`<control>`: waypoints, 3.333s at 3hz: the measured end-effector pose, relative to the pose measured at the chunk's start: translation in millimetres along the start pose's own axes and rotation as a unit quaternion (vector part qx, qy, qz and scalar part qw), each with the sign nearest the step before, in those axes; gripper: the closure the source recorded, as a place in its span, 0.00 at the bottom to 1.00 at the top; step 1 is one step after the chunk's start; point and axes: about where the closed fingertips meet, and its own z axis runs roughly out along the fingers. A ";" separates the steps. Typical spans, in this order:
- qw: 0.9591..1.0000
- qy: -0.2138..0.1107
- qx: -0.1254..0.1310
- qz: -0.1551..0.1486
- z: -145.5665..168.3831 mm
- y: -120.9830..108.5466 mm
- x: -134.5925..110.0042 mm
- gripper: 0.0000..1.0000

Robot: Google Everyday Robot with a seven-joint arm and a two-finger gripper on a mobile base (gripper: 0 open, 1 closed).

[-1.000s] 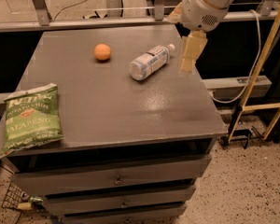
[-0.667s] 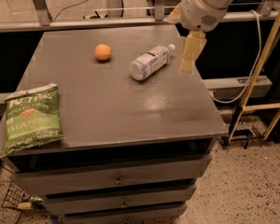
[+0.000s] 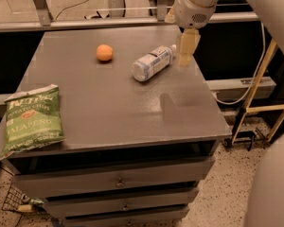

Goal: Move blue plastic bottle near green jalapeno chip bag

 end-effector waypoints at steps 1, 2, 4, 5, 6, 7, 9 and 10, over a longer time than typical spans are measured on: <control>1.000 0.007 -0.010 -0.008 19.2 -13.8 -2.1 0.00; 0.999 0.013 -0.028 -0.023 46.4 -29.5 -11.0 0.00; 0.997 0.008 -0.077 -0.023 94.9 -37.1 -17.7 0.00; 0.995 -0.007 -0.096 -0.013 114.7 -35.6 -17.6 0.18; 0.995 -0.018 -0.096 -0.006 117.5 -38.2 -15.4 0.41; 0.996 -0.025 -0.080 -0.005 103.9 -43.1 -15.9 0.64; 0.995 -0.021 -0.049 -0.089 54.1 -38.3 -87.7 1.00; 0.995 -0.022 -0.044 -0.091 58.0 -41.3 -90.6 1.00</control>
Offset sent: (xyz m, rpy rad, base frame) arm 0.0550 0.0331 -0.0361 -0.0750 0.0651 0.0691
